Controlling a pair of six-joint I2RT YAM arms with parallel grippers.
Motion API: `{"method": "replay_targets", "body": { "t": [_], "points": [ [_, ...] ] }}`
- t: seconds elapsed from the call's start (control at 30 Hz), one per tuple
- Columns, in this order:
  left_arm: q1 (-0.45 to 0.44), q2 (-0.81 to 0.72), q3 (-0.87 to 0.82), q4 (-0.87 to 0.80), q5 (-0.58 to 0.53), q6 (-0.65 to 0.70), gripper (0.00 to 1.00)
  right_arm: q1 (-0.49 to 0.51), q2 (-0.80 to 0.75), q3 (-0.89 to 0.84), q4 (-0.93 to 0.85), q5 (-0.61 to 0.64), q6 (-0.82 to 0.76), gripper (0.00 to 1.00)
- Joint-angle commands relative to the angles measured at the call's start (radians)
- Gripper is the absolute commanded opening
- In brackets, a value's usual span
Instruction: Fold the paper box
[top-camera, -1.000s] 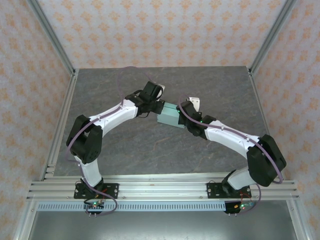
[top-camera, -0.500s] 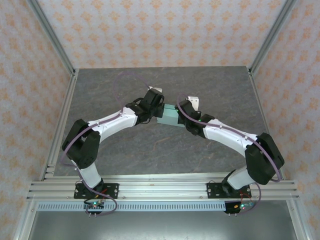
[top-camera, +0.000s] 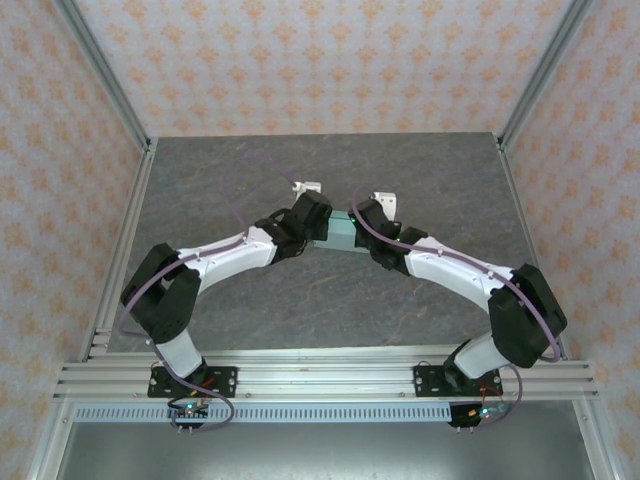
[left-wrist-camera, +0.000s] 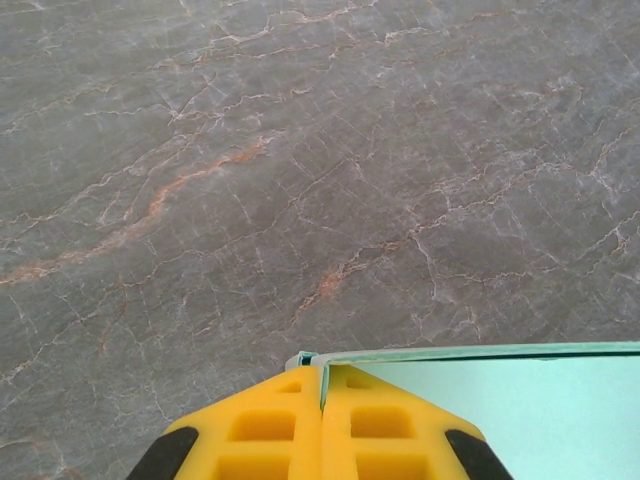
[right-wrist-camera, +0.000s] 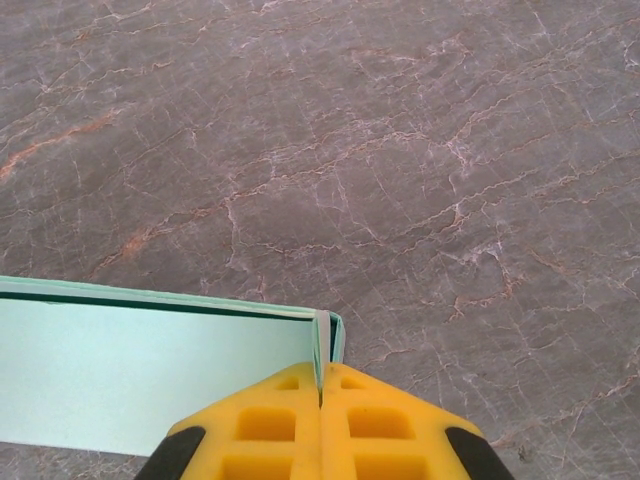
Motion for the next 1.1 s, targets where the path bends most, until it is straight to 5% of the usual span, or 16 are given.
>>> {"method": "replay_targets", "body": {
  "t": [0.0,0.7,1.07],
  "points": [
    [-0.011,-0.031,-0.055,0.047,-0.108,-0.053,0.00,0.005,0.020,0.007,-0.039,0.023,-0.012,0.00],
    [-0.095,0.035,-0.339,0.439,-0.267,-0.059,0.00,0.005,0.021,-0.159,0.173,0.011,-0.084,0.00],
    [-0.125,0.069,-0.366,0.466,-0.328,-0.032,0.00,0.005,-0.026,-0.167,0.169,-0.032,-0.090,0.00]
  ]
}}
